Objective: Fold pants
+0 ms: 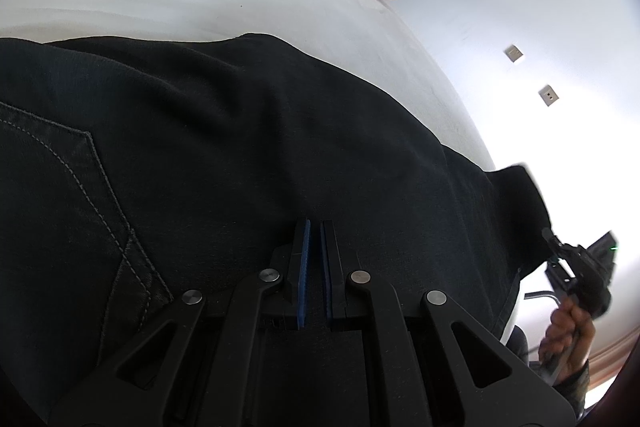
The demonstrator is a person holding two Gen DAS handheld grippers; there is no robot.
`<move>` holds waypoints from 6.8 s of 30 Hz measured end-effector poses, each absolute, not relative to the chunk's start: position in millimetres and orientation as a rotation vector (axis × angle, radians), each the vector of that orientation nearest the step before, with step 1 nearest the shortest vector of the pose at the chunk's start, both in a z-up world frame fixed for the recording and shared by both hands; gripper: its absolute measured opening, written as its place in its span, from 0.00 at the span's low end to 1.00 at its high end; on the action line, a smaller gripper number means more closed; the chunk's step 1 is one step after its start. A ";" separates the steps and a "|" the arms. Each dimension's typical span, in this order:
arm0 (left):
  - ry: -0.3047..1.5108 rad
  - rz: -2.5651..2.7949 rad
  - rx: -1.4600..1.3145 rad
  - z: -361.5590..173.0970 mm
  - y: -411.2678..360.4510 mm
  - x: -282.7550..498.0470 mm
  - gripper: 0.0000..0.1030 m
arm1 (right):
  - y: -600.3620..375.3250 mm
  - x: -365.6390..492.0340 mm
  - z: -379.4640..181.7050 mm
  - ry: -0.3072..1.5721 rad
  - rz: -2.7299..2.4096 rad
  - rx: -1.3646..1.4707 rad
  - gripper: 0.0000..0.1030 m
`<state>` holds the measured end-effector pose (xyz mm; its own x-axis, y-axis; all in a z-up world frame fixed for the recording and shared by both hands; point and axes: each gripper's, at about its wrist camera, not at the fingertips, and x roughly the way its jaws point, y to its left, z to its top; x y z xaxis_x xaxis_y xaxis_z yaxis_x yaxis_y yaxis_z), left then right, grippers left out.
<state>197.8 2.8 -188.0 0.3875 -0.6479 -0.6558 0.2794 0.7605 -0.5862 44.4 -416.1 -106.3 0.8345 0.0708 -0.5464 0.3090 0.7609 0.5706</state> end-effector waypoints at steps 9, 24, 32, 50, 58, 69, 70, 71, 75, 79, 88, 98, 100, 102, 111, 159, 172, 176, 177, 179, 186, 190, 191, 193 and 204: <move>1.000 -0.614 -0.412 -189.5 3.3 191.0 0.05 | -254.2 92.5 -148.2 0.785 -0.183 -0.109 0.12; 1.087 -0.684 -0.536 -132.3 -74.5 191.4 1.00 | -191.3 75.5 -167.2 0.604 -0.272 -0.512 0.12; 1.283 -0.742 -0.538 -145.4 -143.8 208.3 1.00 | -161.7 54.3 -159.8 0.492 -0.231 -0.617 0.12; 1.251 -0.725 -0.352 -135.8 -131.7 197.8 0.11 | -116.2 39.4 -149.9 0.463 -0.076 -0.640 0.12; 1.216 -0.646 -0.337 -125.9 -68.3 210.0 0.11 | -56.7 47.8 -149.1 0.483 0.094 -0.707 0.12; 1.205 -0.536 -0.222 -127.0 -15.1 227.7 0.11 | 2.2 74.5 -152.8 0.523 0.259 -0.771 0.12; 1.203 -0.536 -0.221 -127.0 -13.9 228.1 0.11 | 4.5 76.0 -152.7 0.523 0.265 -0.777 0.12; 1.198 -0.536 -0.212 -126.2 -12.9 228.7 0.11 | 6.3 77.0 -152.9 0.524 0.269 -0.782 0.12; 1.188 -0.536 -0.200 -123.6 -10.1 231.9 0.11 | 12.1 81.9 -152.9 0.529 0.284 -0.802 0.12; 1.184 -0.535 -0.205 -122.9 -4.9 231.5 0.11 | 17.4 78.9 -158.6 0.537 0.296 -0.816 0.12; 1.156 -0.534 -0.261 -138.8 17.9 222.4 0.15 | -24.2 90.7 -164.0 0.567 0.327 -0.757 0.24; 0.921 -0.331 0.123 -83.3 -24.6 185.9 0.15 | -150.9 100.6 -102.1 0.740 0.545 -0.124 0.35; 0.899 -0.347 0.211 -87.0 -56.3 174.8 0.15 | -195.6 116.4 -94.4 0.786 0.541 0.059 0.26; 0.919 -0.350 0.297 -102.7 -80.1 169.8 0.15 | -242.0 135.8 -93.7 0.822 0.545 0.232 0.22; 0.931 -0.283 0.377 -144.6 -113.4 150.6 0.15 | -342.5 237.5 -121.3 0.942 0.564 0.679 0.21; 0.578 -0.045 -1.086 -154.1 255.3 11.3 0.95 | -305.3 143.6 -200.0 1.047 0.517 0.834 0.00; 0.602 -0.092 -1.287 -214.1 282.9 40.5 0.93 | -305.6 143.9 -199.2 1.056 0.492 0.846 0.00; 0.579 -0.126 -1.359 -229.2 291.7 48.5 0.92 | -305.9 143.9 -199.3 1.053 0.496 0.850 0.00; 0.575 -0.129 -1.375 -232.5 292.9 52.2 0.90 | -306.2 144.0 -199.7 1.052 0.498 0.853 0.00; 0.563 -0.139 -1.424 -238.3 296.9 55.4 0.87 | -306.7 144.0 -200.1 1.051 0.501 0.855 0.00; 0.579 -0.159 -1.526 -256.3 308.4 64.9 0.31 | -308.3 142.3 -192.8 1.050 0.489 0.859 0.00; 0.580 -0.144 -1.479 -251.6 310.9 65.2 0.22 | -302.5 141.5 -173.7 1.034 0.498 0.832 0.20; 0.581 -0.141 -1.454 -247.0 310.6 65.3 0.21 | -300.8 142.0 -170.2 1.028 0.504 0.832 0.23; 0.575 -0.138 -1.369 -225.9 306.5 67.3 0.18 | -295.2 145.6 -162.3 1.015 0.524 0.834 0.23; 0.555 -0.214 -0.864 -124.7 231.2 85.2 0.18 | -180.9 244.9 -143.2 1.096 0.752 0.771 0.23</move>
<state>85.2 231.2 -124.7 0.8388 -0.3954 -0.3742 -0.0416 0.6388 -0.7683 244.9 -180.9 -143.2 0.2774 0.8346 -0.4758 -0.1429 0.5256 0.8386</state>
